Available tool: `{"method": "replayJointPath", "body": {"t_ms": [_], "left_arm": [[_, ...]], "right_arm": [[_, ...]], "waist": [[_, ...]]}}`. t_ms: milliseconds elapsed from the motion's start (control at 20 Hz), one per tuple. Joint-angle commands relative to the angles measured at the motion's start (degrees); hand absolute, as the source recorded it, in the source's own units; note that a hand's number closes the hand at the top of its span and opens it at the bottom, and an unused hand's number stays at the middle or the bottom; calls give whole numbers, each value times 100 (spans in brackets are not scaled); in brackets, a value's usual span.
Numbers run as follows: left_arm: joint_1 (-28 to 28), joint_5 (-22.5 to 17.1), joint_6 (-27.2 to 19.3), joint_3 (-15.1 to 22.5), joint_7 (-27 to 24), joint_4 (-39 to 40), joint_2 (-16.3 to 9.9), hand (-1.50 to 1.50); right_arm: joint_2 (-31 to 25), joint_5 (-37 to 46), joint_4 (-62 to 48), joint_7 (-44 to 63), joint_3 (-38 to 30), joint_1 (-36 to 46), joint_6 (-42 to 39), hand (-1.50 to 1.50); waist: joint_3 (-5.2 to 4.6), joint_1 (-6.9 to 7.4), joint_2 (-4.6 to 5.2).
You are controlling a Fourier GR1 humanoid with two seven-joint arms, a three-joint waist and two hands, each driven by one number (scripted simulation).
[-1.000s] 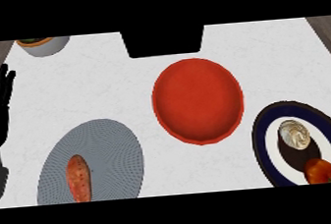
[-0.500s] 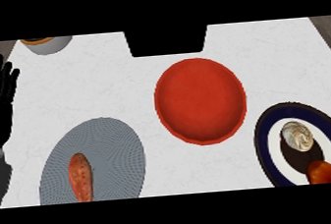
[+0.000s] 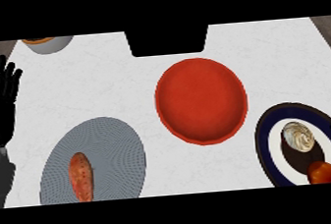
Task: Pick the cupcake from the plate and place it in the bowl
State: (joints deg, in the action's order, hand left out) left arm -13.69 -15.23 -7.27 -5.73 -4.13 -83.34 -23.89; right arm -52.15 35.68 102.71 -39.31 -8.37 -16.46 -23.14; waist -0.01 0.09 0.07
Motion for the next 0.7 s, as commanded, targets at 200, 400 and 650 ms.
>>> {"method": "replayJointPath", "body": {"t_ms": [200, 400, 650], "left_arm": [[47, 102, 42, -147, 471, -471, 19, 0], [349, 163, 113, -149, 312, -638, 234, 0], [480, 134, 269, -353, 296, -732, 190, 0]], "right_arm": [[574, 870, -1092, -214, 463, 768, 143, -150], [572, 1009, -1946, -633, 413, 1429, 141, -150], [1083, 1294, -2143, -751, 779, 1505, 564, -150]], "waist": [[3, 15, -8], [2, 29, -7], [2, 23, -10]]}}
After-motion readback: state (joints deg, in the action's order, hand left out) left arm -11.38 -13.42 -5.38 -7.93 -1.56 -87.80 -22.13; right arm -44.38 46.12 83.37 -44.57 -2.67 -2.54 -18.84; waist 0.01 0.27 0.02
